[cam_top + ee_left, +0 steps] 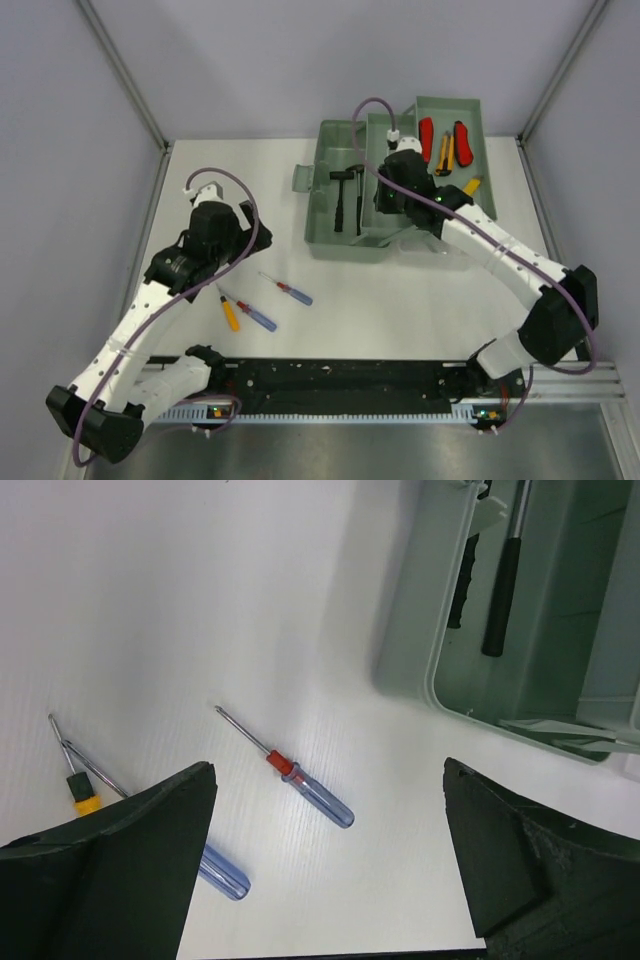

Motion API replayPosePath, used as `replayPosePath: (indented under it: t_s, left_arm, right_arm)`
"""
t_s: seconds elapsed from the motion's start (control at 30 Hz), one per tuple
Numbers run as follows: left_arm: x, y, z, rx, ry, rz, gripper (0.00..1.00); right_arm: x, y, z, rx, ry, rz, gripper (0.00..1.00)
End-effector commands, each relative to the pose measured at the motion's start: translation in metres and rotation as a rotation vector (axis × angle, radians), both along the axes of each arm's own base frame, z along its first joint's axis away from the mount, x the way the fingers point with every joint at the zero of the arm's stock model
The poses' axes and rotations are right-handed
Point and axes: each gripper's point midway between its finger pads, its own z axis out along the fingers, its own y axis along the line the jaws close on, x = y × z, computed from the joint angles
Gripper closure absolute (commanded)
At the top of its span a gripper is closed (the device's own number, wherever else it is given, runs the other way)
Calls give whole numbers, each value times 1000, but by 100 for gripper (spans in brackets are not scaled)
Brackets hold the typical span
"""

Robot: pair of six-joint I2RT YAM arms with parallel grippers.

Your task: Pack the tool kit

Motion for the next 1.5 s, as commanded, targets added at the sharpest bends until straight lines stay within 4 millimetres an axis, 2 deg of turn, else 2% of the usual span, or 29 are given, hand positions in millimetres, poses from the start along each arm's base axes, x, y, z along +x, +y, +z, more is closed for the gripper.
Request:
replayPosePath:
  t_s: [0.0, 0.1, 0.2, 0.27, 0.33, 0.47, 0.53, 0.63, 0.77, 0.87, 1.1, 1.3, 1.37, 1.47]
  left_arm:
    - [0, 7, -4, 22, -7, 22, 3]
    - [0, 9, -7, 31, -1, 31, 4]
    - [0, 21, -14, 71, 21, 86, 6]
    - [-3, 29, -24, 102, 48, 120, 7]
    - [-6, 33, -36, 121, 82, 140, 7]
    - [-20, 38, -73, 125, 179, 182, 9]
    - [-30, 36, -101, 118, 244, 177, 10]
    - [-46, 35, -132, 115, 340, 179, 13]
    - [-61, 39, -155, 126, 422, 196, 15]
    - [-64, 38, -167, 125, 451, 199, 16]
    - [-61, 22, -196, 81, 498, 166, 35]
    - [-63, 22, -215, 94, 543, 171, 44]
    - [-61, 20, -215, 87, 540, 167, 56]
    - [-56, 18, -207, 83, 520, 161, 82]
  right_arm:
    - [32, -16, -8, -82, 1, -91, 98]
    - [45, -16, -21, -97, 33, -99, 87]
    - [53, -14, -33, -117, 66, -97, 77]
    - [55, -12, -36, -115, 78, -100, 74]
    - [55, -9, -35, -101, 81, -93, 65]
    - [51, -10, -23, -79, 63, -85, 54]
    - [47, -12, -13, -65, 45, -82, 54]
    - [39, -11, 5, -25, 21, -58, 54]
    - [25, -10, 27, 24, -13, -29, 53]
    - [15, -14, 45, 61, -44, -20, 53]
    - [-4, -21, 73, 111, -99, 1, 52]
    - [-14, -25, 85, 133, -126, 13, 50]
    - [-17, -24, 87, 144, -128, 25, 50]
    - [-23, -21, 91, 162, -130, 55, 49]
